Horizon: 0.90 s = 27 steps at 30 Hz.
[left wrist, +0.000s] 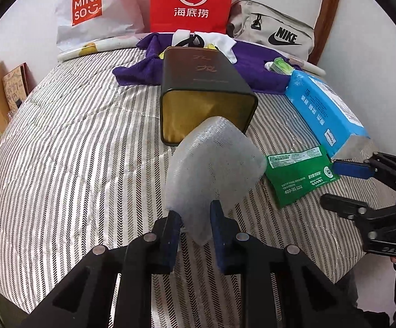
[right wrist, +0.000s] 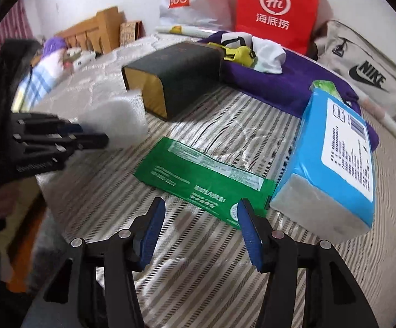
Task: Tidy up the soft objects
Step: 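Lift the white mesh bag with the left tool while the right tool closes on the green wipes packet, then lift the green wipes packet with the right tool while the left tool holds the mesh bag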
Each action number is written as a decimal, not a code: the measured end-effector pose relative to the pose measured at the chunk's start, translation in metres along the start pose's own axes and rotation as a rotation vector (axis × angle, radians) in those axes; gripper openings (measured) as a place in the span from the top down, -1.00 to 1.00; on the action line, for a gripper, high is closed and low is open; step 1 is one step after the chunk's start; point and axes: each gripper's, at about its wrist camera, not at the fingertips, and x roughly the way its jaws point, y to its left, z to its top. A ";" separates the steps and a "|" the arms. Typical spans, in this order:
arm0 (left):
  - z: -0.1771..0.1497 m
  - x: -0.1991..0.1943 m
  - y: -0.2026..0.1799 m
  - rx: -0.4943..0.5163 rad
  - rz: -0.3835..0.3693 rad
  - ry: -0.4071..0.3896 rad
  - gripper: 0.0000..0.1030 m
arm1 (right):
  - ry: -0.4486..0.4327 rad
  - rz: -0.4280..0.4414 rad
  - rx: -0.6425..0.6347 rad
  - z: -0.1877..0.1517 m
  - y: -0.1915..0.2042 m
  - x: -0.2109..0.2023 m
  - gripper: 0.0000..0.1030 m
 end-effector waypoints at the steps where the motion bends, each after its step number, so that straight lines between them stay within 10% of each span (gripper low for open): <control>1: 0.001 0.000 0.001 -0.007 -0.009 0.000 0.60 | 0.010 -0.014 -0.014 0.000 0.001 0.003 -0.06; 14: -0.002 -0.004 0.017 -0.055 -0.034 -0.024 0.60 | 0.008 -0.135 -0.177 0.016 0.023 0.018 -0.11; 27: -0.005 -0.005 0.028 -0.060 -0.038 -0.030 0.60 | 0.005 -0.083 -0.135 0.032 0.020 0.030 -0.24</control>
